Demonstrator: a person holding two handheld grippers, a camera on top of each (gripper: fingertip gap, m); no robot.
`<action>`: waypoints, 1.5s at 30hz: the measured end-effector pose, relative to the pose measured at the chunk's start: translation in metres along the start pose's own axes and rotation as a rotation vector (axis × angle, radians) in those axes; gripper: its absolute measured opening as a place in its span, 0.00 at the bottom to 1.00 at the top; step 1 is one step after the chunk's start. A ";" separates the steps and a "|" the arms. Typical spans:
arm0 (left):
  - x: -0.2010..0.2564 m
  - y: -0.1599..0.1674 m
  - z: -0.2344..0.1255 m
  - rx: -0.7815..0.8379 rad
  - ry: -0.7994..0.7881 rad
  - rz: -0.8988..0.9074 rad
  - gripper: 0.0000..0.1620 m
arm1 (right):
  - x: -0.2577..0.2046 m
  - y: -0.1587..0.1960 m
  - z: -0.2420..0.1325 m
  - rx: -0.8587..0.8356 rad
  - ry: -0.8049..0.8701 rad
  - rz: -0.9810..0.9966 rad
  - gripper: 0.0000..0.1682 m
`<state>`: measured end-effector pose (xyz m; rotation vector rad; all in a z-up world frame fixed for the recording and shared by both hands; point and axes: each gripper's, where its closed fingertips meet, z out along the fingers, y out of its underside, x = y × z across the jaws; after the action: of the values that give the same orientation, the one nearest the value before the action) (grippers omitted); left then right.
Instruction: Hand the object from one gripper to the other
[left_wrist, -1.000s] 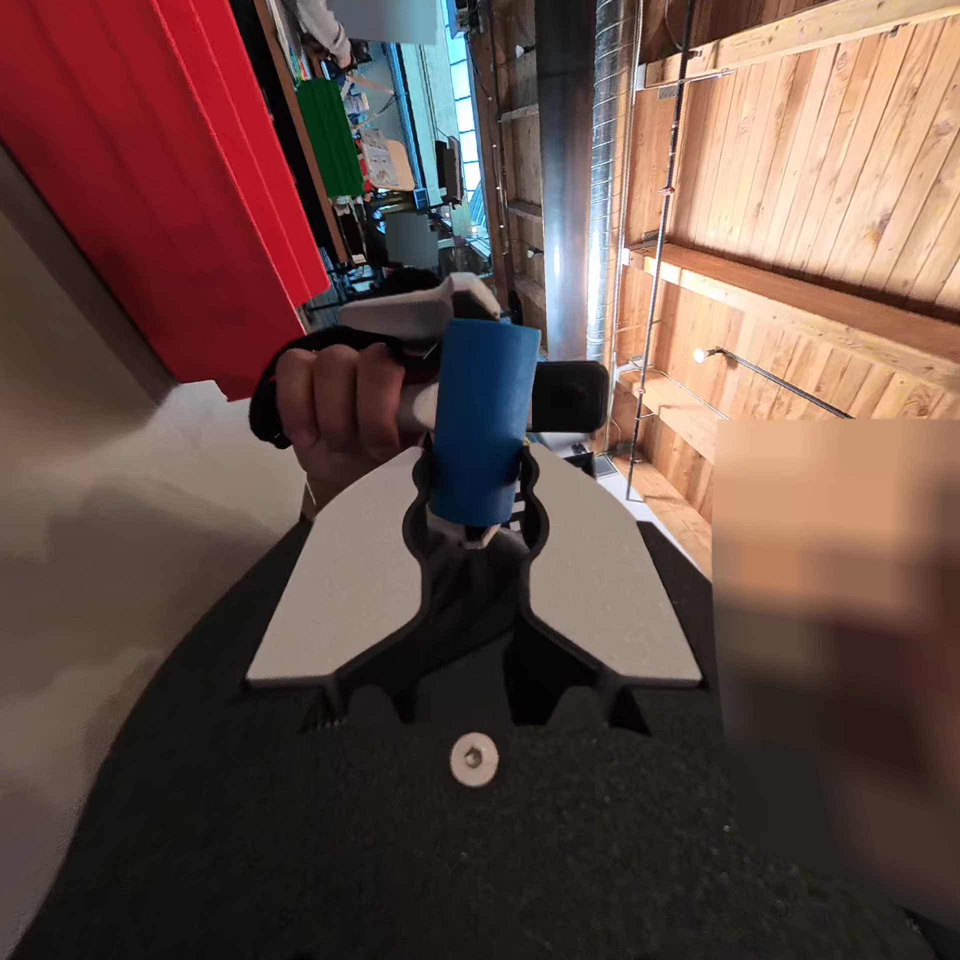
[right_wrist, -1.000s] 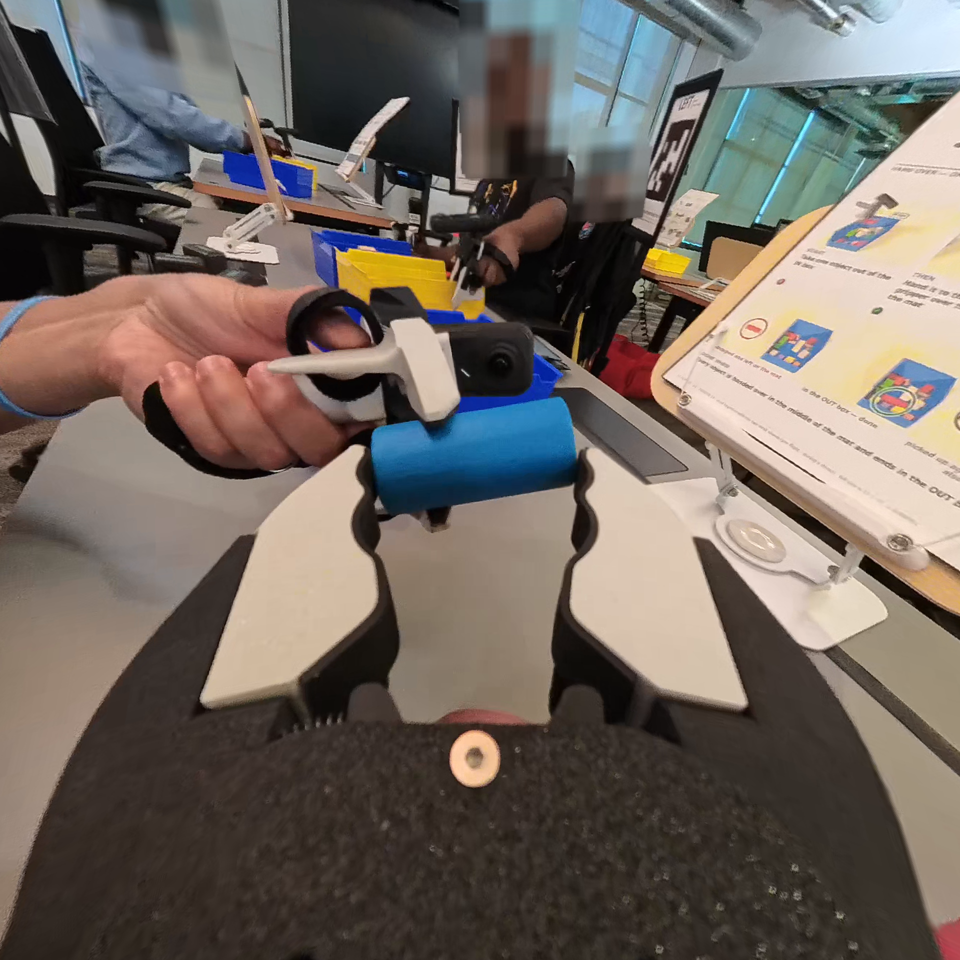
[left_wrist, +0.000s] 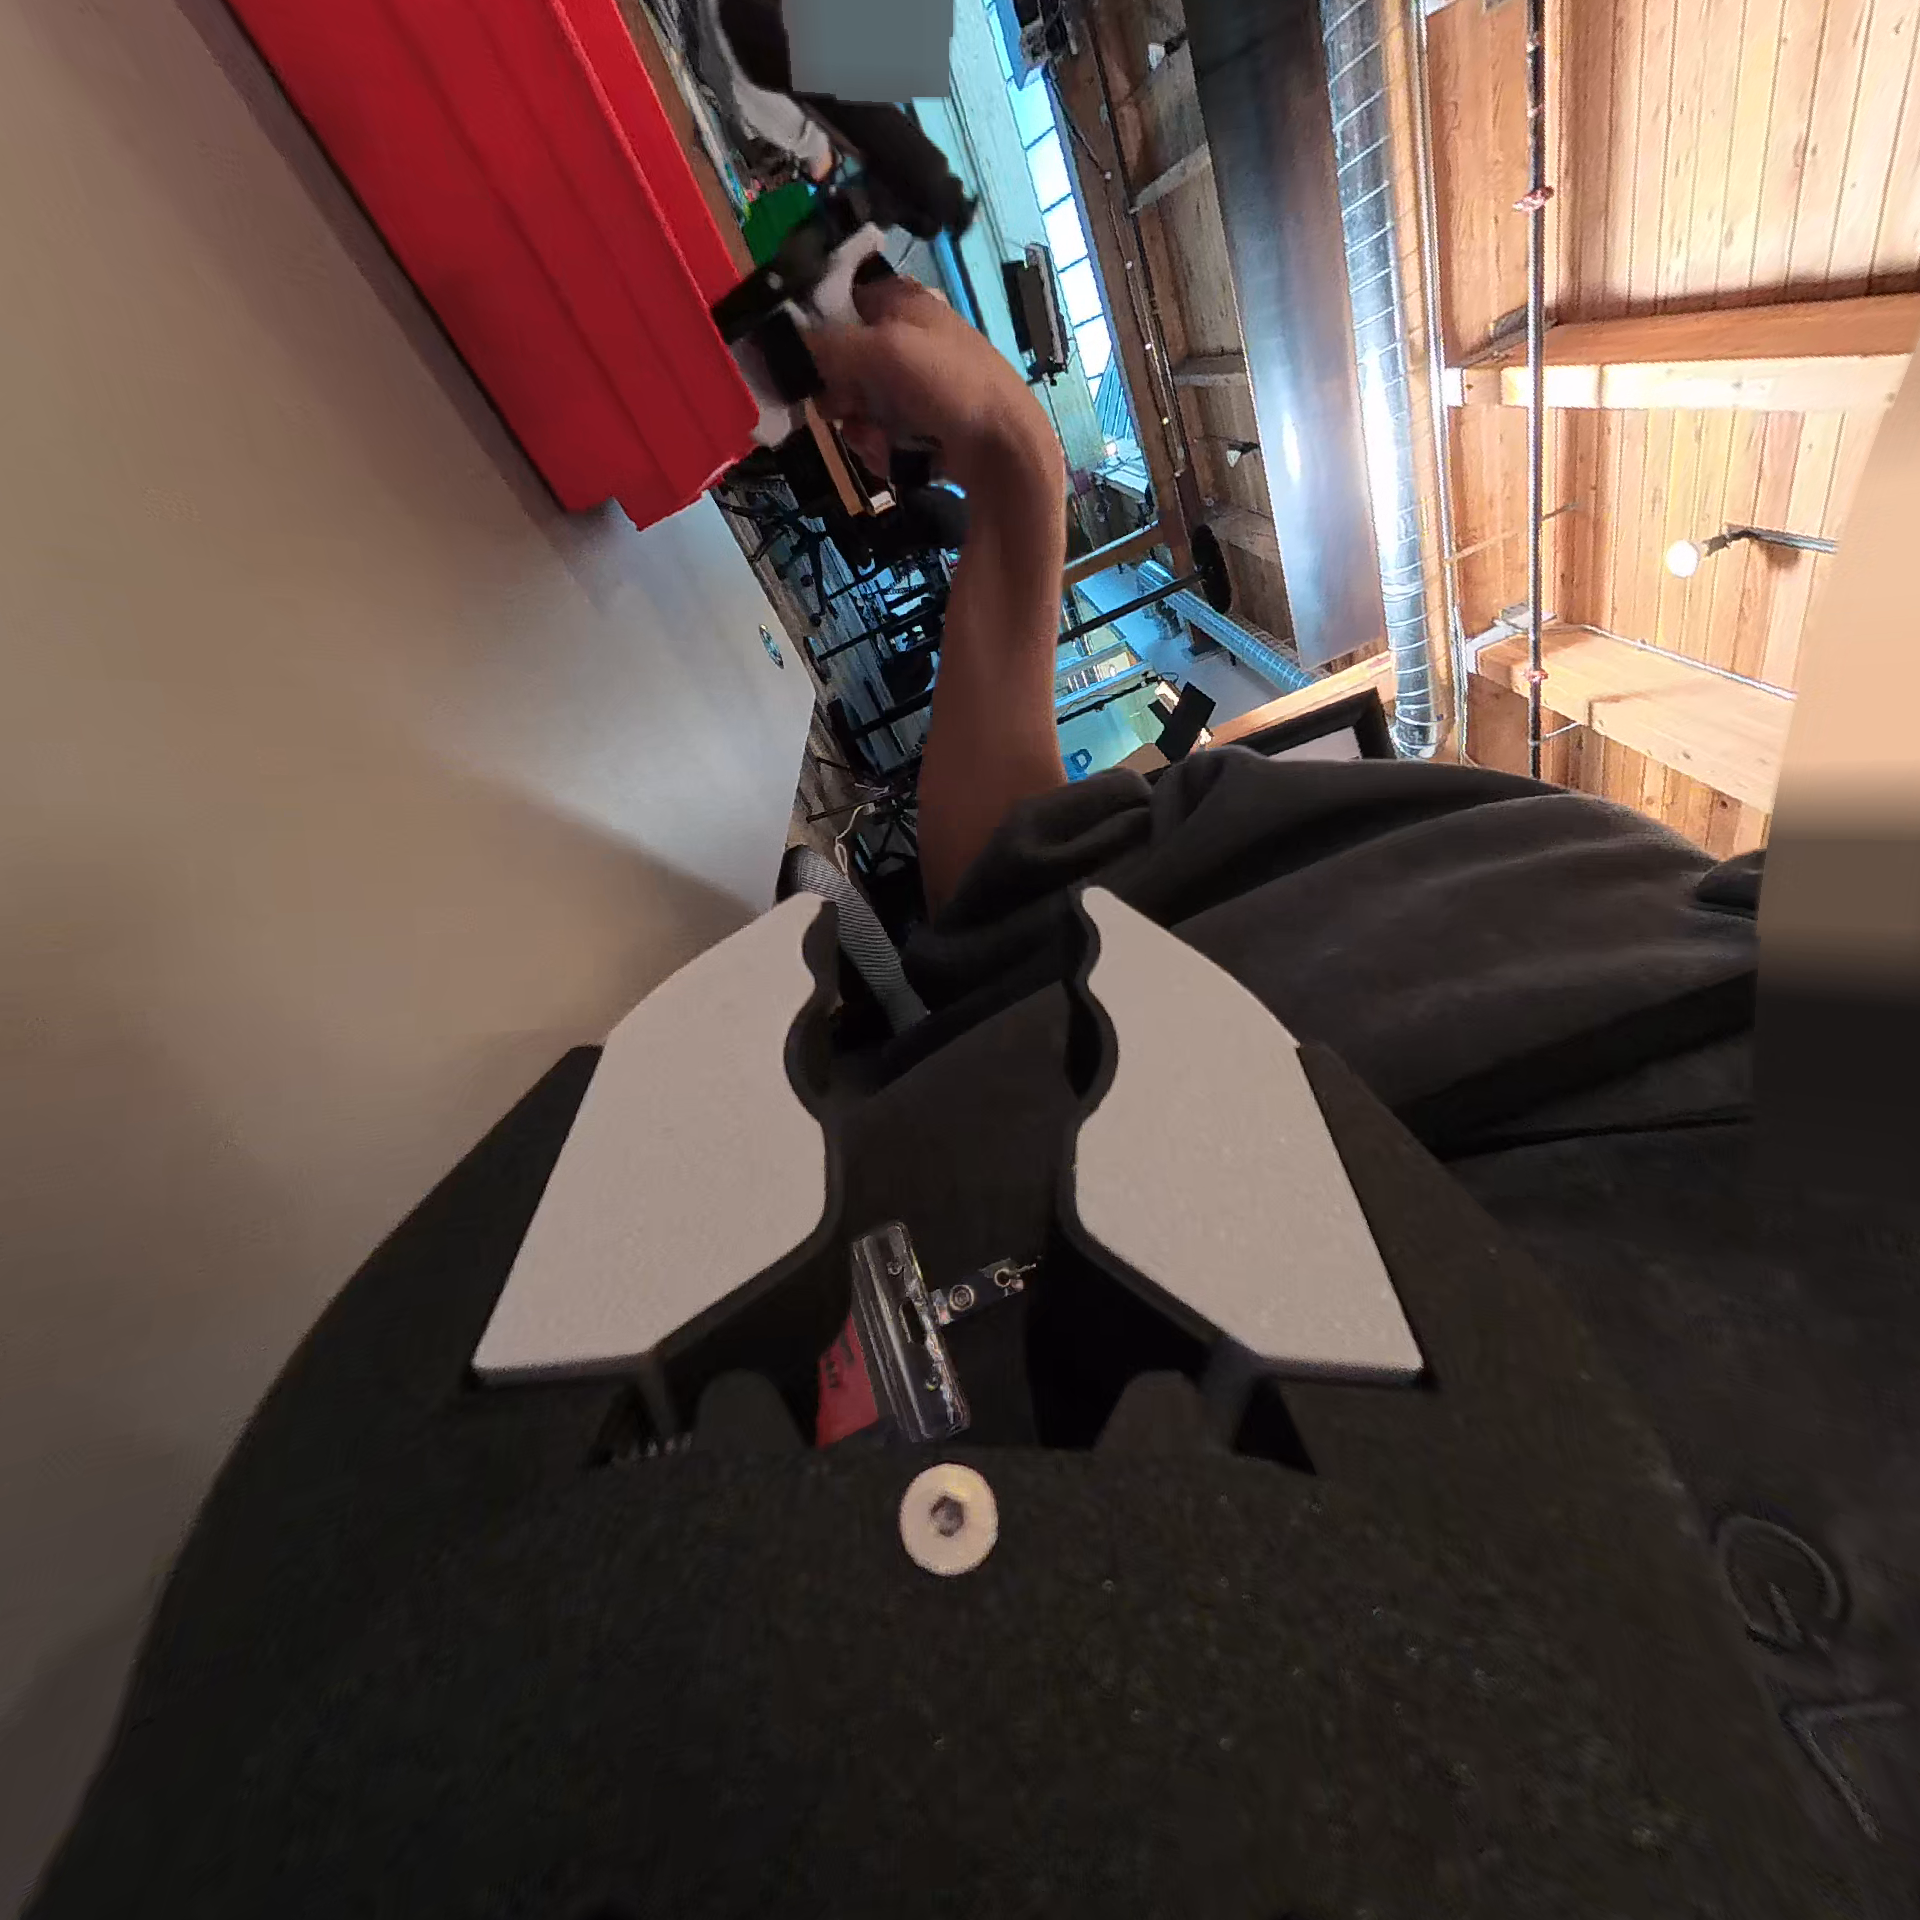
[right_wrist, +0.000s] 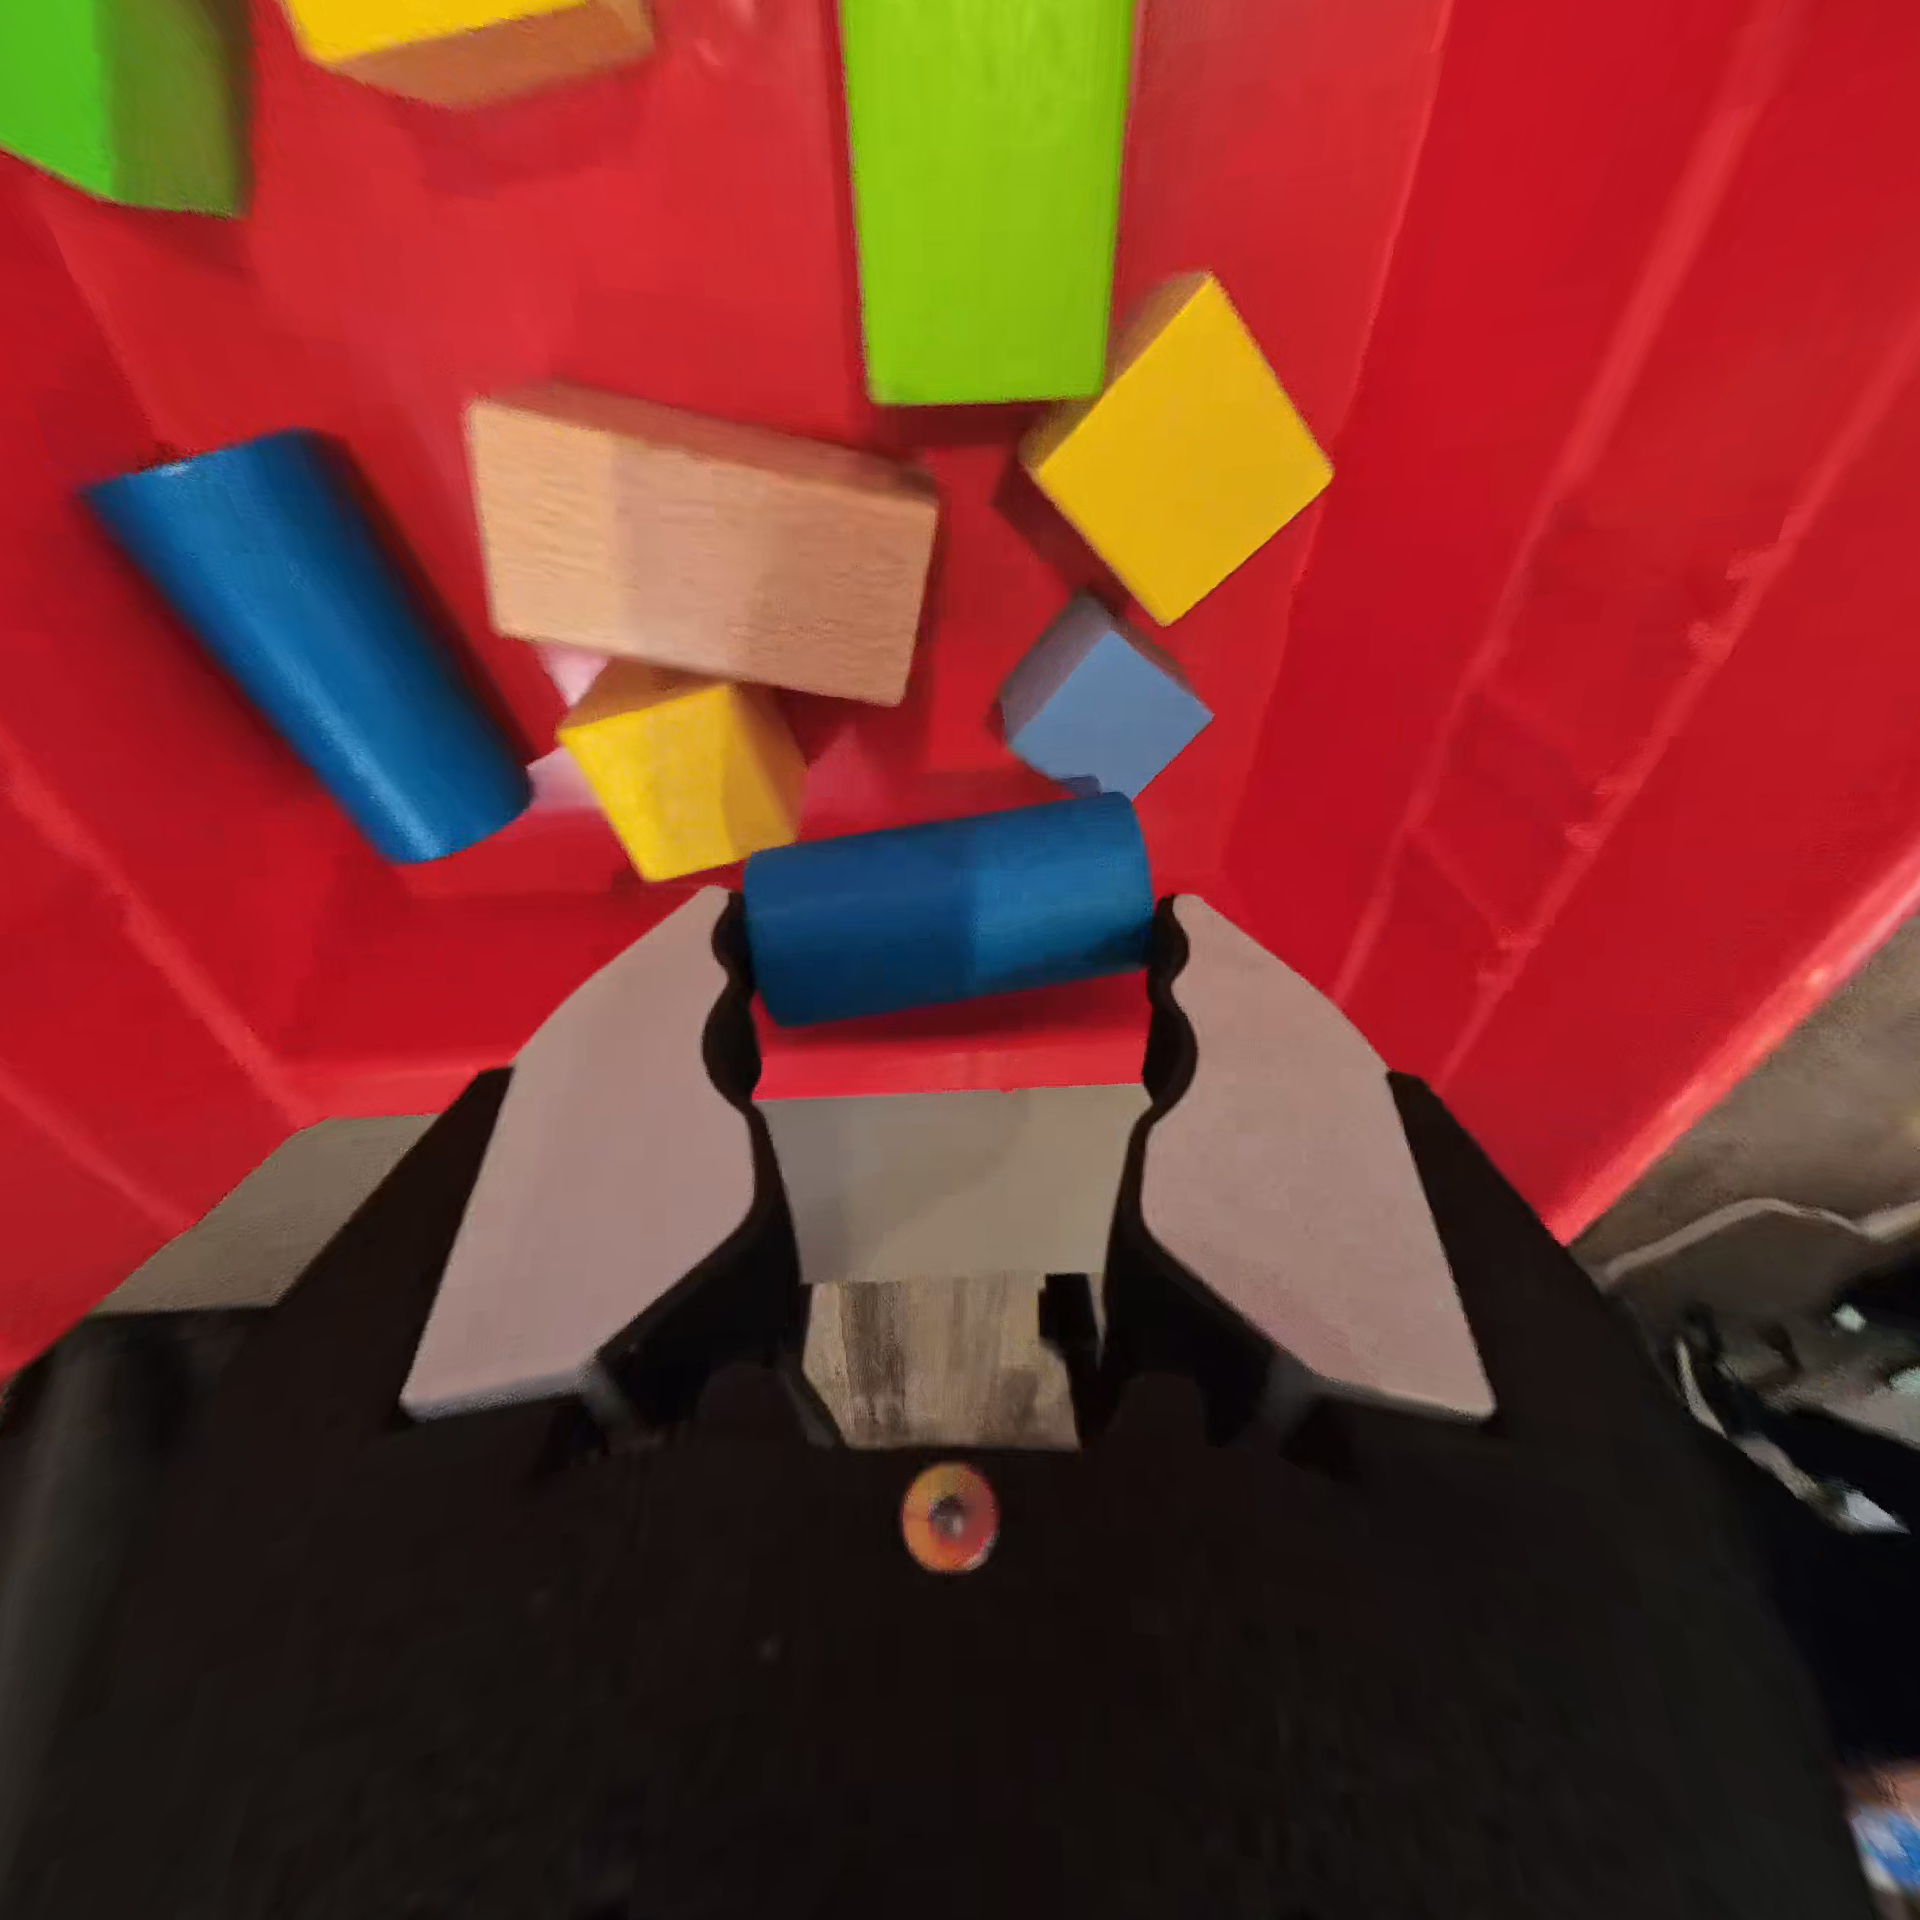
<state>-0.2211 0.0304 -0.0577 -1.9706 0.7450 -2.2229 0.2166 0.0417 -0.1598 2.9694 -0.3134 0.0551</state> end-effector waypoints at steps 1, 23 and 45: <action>0.003 0.001 -0.001 -0.005 0.005 0.007 0.25 | 0.004 -0.003 0.003 -0.022 0.019 0.008 0.43; 0.018 0.023 -0.026 0.037 -0.012 0.048 0.25 | 0.017 0.004 0.033 -0.249 0.104 -0.033 0.44; -0.037 0.030 -0.243 0.592 -1.527 0.502 0.34 | -0.025 0.025 -0.044 1.356 0.044 0.012 0.48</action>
<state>-0.4534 0.0911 -0.1168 -2.0287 0.2057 -0.2317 0.1856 0.0292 -0.1137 4.2793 -0.3852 0.5260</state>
